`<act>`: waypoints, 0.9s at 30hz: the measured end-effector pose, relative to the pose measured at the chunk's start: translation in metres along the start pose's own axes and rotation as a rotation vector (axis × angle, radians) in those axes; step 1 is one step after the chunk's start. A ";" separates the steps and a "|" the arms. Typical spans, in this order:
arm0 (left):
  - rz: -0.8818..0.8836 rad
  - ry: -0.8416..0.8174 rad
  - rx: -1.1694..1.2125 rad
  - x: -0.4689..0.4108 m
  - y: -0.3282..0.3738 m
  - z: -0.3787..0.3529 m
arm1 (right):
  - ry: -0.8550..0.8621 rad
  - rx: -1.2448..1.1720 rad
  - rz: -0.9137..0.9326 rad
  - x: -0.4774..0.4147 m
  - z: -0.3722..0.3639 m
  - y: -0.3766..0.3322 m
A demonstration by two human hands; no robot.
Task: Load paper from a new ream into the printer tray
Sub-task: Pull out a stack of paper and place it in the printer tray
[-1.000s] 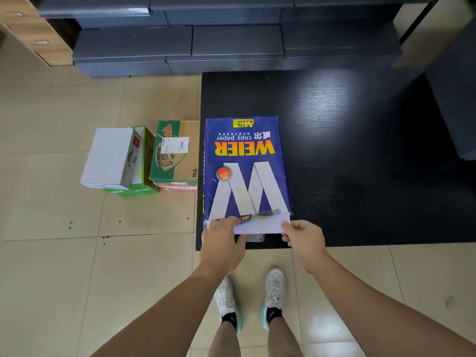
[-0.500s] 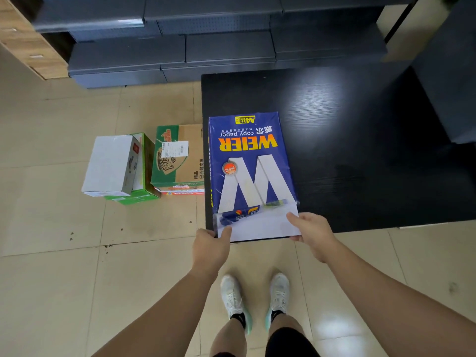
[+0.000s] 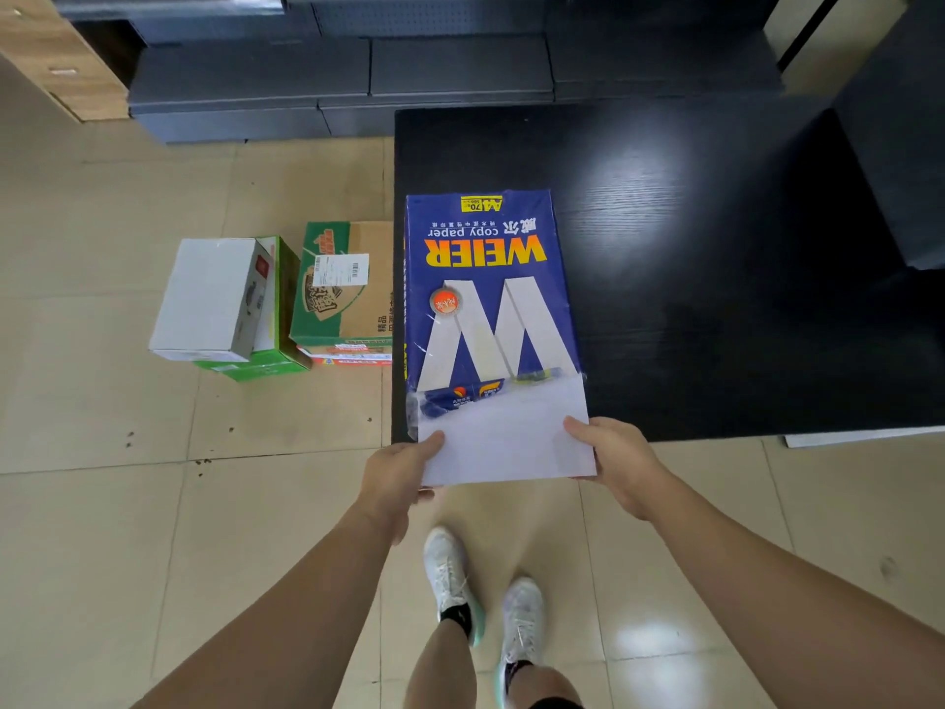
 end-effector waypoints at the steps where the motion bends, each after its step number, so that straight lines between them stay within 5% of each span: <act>1: -0.004 -0.008 0.018 -0.005 0.003 -0.001 | -0.012 0.017 0.005 -0.005 -0.001 -0.002; 14: 0.067 -0.131 0.090 0.020 -0.041 -0.015 | -0.020 0.247 0.167 0.028 0.000 0.009; 27: -0.058 -0.118 -0.056 0.109 -0.084 0.004 | 0.032 0.272 0.134 0.105 0.011 0.075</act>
Point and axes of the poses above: each hand's wrist, its own x-axis away from the middle knuckle, its own z-axis out of the back of the hand, y = z × x, the point moved 6 cm from there along -x, towards the middle knuckle, and after that the axes turned 5 degrees about x, right-handed, at the moved point
